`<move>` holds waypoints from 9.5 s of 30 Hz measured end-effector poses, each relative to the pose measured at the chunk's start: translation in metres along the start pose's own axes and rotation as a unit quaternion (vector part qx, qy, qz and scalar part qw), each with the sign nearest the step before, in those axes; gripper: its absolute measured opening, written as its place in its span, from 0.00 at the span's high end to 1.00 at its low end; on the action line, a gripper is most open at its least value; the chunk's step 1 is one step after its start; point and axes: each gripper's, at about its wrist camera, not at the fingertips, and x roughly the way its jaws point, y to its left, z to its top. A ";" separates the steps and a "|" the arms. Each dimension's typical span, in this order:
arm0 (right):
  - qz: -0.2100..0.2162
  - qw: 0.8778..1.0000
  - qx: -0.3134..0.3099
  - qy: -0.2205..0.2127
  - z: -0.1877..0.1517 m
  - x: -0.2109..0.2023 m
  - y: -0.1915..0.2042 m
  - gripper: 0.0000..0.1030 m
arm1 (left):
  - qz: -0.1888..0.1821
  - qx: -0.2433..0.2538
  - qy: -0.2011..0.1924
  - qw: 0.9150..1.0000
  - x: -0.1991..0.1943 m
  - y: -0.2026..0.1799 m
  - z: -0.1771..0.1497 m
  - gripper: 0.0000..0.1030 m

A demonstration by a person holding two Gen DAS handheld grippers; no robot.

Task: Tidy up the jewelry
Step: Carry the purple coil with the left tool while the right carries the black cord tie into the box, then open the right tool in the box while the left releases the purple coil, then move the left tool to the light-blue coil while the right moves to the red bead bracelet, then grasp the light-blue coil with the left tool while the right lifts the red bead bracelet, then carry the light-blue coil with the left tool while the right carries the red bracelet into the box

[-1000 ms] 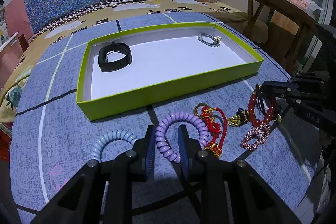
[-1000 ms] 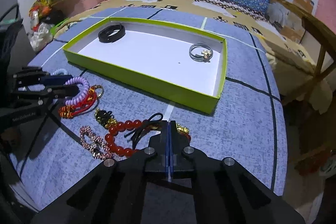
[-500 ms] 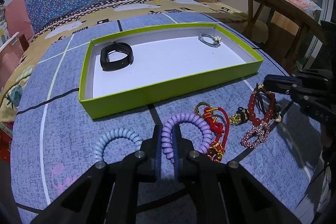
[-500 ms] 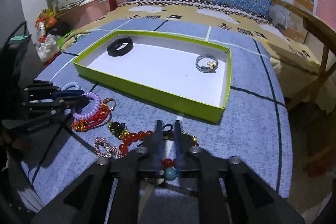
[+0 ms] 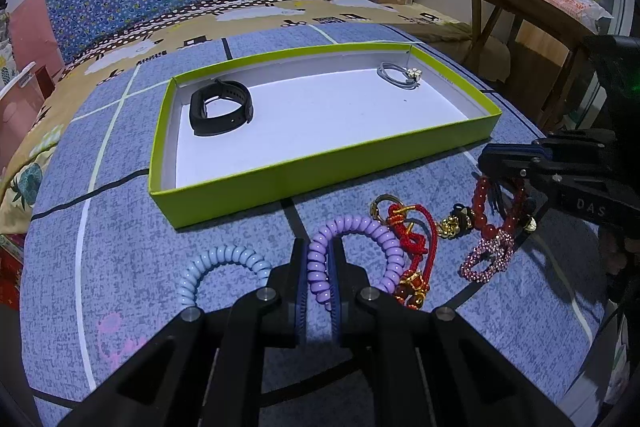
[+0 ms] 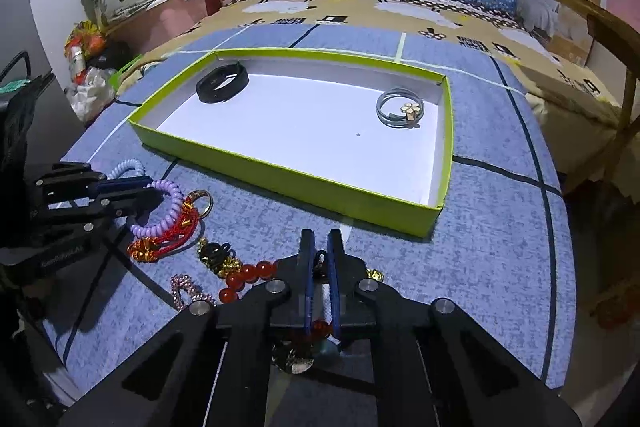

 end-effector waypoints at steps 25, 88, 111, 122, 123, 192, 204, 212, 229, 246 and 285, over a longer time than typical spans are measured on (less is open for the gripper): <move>0.007 0.993 0.010 -0.119 0.028 -0.086 0.017 0.97 | -0.013 -0.011 -0.070 0.997 -0.060 0.005 0.023 0.91; -0.037 0.993 0.069 -0.088 0.049 -0.020 -0.036 0.79 | 0.040 -0.060 -0.058 0.996 -0.003 0.060 0.050 0.80; -0.061 0.988 0.084 -0.112 -0.044 -0.095 0.025 0.79 | 0.045 -0.047 -0.121 0.990 -0.092 0.023 -0.028 0.80; -0.057 0.988 0.102 -0.100 -0.062 -0.094 0.033 0.79 | 0.045 -0.061 -0.116 0.990 -0.100 0.026 -0.052 0.80; -0.057 0.988 0.103 -0.100 -0.063 -0.093 0.032 0.79 | 0.046 -0.062 -0.116 0.990 -0.099 0.027 -0.052 0.80; -0.109 0.986 0.047 -0.118 -0.006 -0.080 0.022 0.91 | 0.044 -0.041 -0.090 0.994 -0.067 0.031 -0.007 0.91; -0.091 0.985 0.038 -0.140 0.008 -0.096 0.024 0.91 | 0.033 -0.042 -0.105 0.993 -0.078 0.028 0.005 0.91; -0.085 0.984 0.021 -0.154 0.028 -0.100 0.028 0.91 | 0.027 -0.034 -0.114 0.993 -0.077 0.024 0.022 0.91; -0.063 0.986 0.003 -0.155 0.079 -0.072 0.021 0.91 | 0.022 -0.021 -0.115 0.993 -0.044 0.026 0.074 0.91; -0.036 0.992 0.016 -0.119 0.106 -0.009 -0.001 0.91 | 0.022 -0.016 -0.082 0.996 0.015 0.035 0.107 0.91; -0.049 0.992 0.053 -0.102 0.084 -0.001 -0.033 0.83 | 0.014 -0.039 -0.075 0.996 0.019 0.034 0.095 0.78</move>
